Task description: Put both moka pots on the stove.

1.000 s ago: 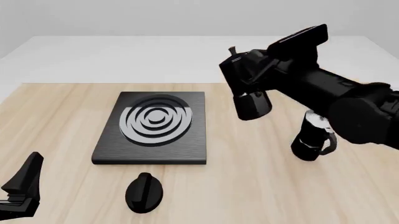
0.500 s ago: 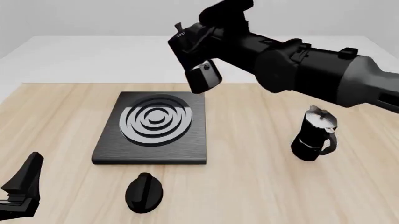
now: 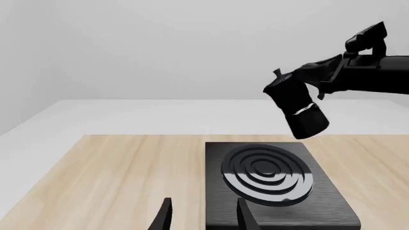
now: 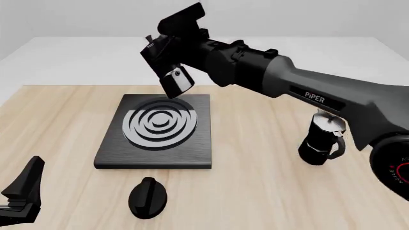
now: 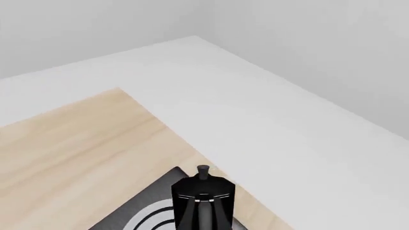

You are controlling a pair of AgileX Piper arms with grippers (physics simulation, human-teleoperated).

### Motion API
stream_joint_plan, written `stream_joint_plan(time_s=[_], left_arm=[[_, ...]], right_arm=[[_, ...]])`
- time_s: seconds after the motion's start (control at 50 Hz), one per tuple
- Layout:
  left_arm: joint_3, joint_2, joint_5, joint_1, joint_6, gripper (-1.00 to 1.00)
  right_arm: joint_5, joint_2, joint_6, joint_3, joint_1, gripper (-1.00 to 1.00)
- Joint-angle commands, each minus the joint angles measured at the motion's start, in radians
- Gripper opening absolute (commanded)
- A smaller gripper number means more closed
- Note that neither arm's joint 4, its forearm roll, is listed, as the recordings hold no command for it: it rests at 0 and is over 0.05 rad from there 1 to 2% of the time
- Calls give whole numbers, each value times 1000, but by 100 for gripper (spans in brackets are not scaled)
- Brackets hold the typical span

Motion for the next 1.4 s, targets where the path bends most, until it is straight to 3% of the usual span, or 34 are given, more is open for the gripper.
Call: stream_joint_plan(time_s=[0.02,1.04,1.4], left_arm=[[0,0,0,0,0,100],[0,0,0,0,0,100],[0,0,0,0,0,100]], right_arm=[[43,108,-6,-172,18,-100],[343,523,1,-805,10,-100],[367,561,11,-843,-3,-100]])
